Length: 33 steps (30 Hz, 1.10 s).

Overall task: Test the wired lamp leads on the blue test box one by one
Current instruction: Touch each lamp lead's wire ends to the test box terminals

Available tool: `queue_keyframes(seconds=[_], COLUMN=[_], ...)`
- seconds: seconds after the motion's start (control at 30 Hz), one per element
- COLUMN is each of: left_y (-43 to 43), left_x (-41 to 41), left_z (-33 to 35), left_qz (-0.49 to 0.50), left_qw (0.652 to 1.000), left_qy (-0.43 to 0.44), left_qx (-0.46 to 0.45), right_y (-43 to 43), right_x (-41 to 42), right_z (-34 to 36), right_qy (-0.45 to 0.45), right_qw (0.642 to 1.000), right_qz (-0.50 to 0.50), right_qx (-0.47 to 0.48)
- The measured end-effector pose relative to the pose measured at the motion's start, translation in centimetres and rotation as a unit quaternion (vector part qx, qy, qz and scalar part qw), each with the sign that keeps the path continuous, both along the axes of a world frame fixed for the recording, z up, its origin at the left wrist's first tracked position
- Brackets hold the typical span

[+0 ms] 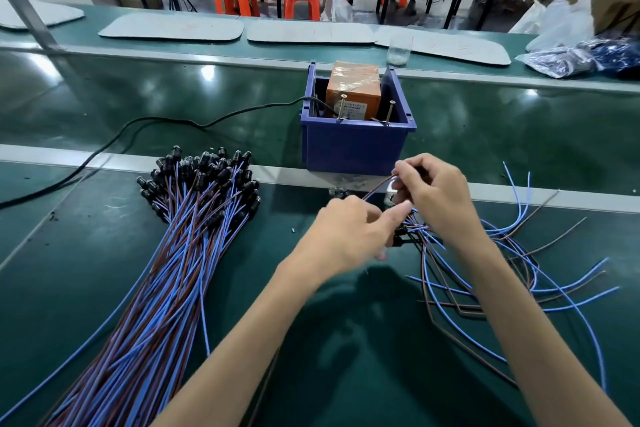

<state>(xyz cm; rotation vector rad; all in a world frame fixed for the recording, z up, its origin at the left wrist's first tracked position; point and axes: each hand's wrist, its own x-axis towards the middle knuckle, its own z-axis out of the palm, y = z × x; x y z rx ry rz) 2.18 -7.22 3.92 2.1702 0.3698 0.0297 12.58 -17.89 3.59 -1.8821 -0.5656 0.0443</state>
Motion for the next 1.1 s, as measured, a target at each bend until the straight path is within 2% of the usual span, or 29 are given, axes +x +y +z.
queue_keyframes(seconds=[0.07,0.13,0.2,0.27,0.33,0.43,0.63,0.73,0.83,0.9,0.97,1.03,1.1], left_y=[-0.5,-0.8,-0.6,0.3,1.4,2.5,3.0,3.2,3.2,3.1,2.7,2.3,1.8], left_x=[0.5,1.1,1.5,1.5,1.3,1.2,1.1,1.0,0.8,0.7,0.8,1.0,1.1], left_z=[-0.3,-0.4,-0.4,-0.4,-0.3,0.1,0.1,0.2,0.2,0.2,0.2,0.2,0.2], left_qz=[0.033,0.122,0.232,0.313,0.362,0.416,0.429,0.435,0.428,0.407,0.358,0.282,0.21], left_qw=[0.986,0.927,0.814,0.697,0.61,0.531,0.474,0.494,0.541,0.609,0.7,0.802,0.887], left_qy=[0.03,-0.006,-0.08,-0.144,-0.185,-0.216,-0.271,-0.277,-0.259,-0.23,-0.197,-0.161,-0.121], left_qx=[-0.162,-0.354,-0.526,-0.629,-0.68,-0.706,-0.719,-0.7,-0.676,-0.641,-0.585,-0.501,-0.393], right_y=[-0.3,-0.6,-1.0,-1.5,-2.2,-3.2,-4.4,-4.7,-4.8,-4.7,-4.4,-3.9,-3.0], right_x=[0.2,0.5,1.0,1.6,2.2,3.0,4.0,4.4,4.7,4.6,4.2,3.6,2.9], right_z=[0.3,0.3,0.1,0.2,0.4,0.6,0.8,0.8,1.1,1.3,1.4,1.6,1.7], right_qy=[0.044,0.053,0.054,0.063,0.066,0.069,0.092,0.15,0.209,0.235,0.257,0.277,0.276], right_qw=[0.999,0.998,0.998,0.998,0.997,0.996,0.986,0.96,0.919,0.904,0.893,0.884,0.896], right_qz=[0.007,0.003,-0.011,-0.02,-0.029,-0.053,-0.102,-0.107,-0.108,-0.1,-0.074,-0.036,-0.013], right_qx=[0.03,0.018,-0.004,-0.023,-0.042,-0.024,0.092,0.211,0.318,0.342,0.362,0.374,0.348])
